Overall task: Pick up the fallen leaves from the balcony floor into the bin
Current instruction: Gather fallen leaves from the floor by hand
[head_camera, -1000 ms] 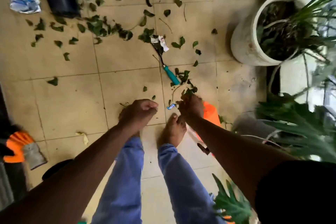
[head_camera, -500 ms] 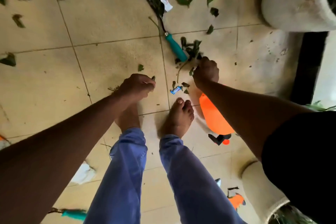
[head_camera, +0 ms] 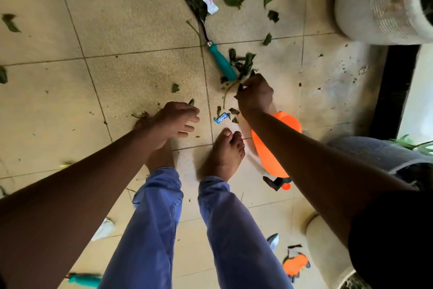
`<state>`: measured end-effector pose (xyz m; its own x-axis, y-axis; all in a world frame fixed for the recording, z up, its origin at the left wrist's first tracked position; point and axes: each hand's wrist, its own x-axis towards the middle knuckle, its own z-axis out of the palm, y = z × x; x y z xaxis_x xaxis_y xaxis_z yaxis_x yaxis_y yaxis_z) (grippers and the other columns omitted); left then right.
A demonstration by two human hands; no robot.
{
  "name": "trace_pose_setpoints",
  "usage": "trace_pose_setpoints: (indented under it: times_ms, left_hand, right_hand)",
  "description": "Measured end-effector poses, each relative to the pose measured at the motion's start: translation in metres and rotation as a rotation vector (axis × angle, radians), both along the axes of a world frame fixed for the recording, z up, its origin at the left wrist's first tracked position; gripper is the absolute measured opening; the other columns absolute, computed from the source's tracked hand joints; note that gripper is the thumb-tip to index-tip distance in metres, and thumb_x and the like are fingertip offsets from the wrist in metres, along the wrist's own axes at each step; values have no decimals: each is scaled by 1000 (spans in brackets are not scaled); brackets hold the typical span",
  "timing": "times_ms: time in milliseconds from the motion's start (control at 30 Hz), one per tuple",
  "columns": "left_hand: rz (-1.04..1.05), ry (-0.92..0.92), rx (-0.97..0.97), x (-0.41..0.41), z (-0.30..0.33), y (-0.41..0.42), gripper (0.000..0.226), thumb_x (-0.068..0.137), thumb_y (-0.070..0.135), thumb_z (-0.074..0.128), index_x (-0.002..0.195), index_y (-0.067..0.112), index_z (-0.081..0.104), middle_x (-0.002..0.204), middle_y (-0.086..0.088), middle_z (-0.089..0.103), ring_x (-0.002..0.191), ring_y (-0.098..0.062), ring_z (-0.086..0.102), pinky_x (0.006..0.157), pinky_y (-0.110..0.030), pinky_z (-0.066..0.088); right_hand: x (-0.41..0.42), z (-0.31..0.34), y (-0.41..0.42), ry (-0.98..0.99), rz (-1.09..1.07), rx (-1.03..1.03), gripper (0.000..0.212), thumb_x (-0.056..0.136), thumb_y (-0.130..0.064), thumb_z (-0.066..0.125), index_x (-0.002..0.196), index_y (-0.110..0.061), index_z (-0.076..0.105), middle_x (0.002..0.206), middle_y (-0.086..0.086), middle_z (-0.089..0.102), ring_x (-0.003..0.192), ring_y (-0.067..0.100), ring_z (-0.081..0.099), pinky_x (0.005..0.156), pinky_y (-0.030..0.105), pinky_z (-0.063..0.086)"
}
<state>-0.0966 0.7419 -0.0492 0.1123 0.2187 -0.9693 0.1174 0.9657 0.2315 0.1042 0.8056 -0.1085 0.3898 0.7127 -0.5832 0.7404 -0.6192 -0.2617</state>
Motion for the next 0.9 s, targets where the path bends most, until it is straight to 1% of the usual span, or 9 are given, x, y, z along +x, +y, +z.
trace_pose_setpoints:
  times_ms: [133,267,367,433,500,600,667,733,900]
  left_hand:
    - [246,-12,-82,8,16,14,40,105,41,51,132,13,61,127,-7,67,113,-32,66,97,-46,54]
    - [413,-58,-113,10,36,24,32,105,44,47,113,19,66,113,-7,71,104,-27,68,80,-39,58]
    - [441,27,-145,11,47,30,29,102,40,55,106,15,69,100,-9,75,91,-21,70,64,-28,53]
    - [399,112,-131,10,49,33,24,101,35,58,97,15,69,89,-7,73,78,-17,68,54,-21,46]
    - [368,154,-98,7,47,34,22,103,30,55,93,14,66,81,-7,67,70,-15,61,51,-21,43]
    - [392,111,-82,4,40,33,28,106,25,50,89,8,65,83,-12,67,70,-21,65,54,-27,55]
    - [405,111,-95,2,32,32,35,107,25,48,85,4,67,80,-13,67,69,-23,67,55,-29,61]
    - [409,113,-99,2,25,30,39,108,25,46,82,4,66,75,-11,63,65,-22,64,56,-27,59]
    - [414,107,-117,-2,11,21,40,108,25,46,82,3,67,72,-10,61,62,-21,62,55,-26,58]
  right_hand:
    - [-37,43,-17,246,12,11,23,76,-6,73,92,-22,71,84,-5,71,75,12,62,62,23,42]
    - [-73,90,-39,372,111,21,15,81,-9,70,89,-21,69,80,-10,68,71,6,60,56,8,37]
    - [-91,117,-49,393,211,-40,12,86,-11,67,94,-19,70,85,-3,73,77,14,66,64,22,47]
    - [-98,126,-51,371,289,-44,13,82,-11,64,91,-18,73,83,2,75,76,20,67,63,28,44]
    - [-99,130,-51,389,297,11,19,78,-10,59,87,-18,74,82,1,75,76,21,67,63,30,45]
    - [-86,125,-46,418,240,126,26,76,-13,50,85,-20,73,83,-5,74,77,15,68,69,32,54]
    - [-65,106,-41,347,233,221,26,75,-8,51,85,-20,72,83,-6,73,76,13,67,70,33,55]
    - [-38,80,-32,210,192,225,31,72,0,56,90,-20,72,89,-3,73,82,18,68,74,38,56]
    - [19,25,-3,-197,208,-2,39,77,-11,62,112,-26,61,113,4,61,111,28,56,90,41,42]
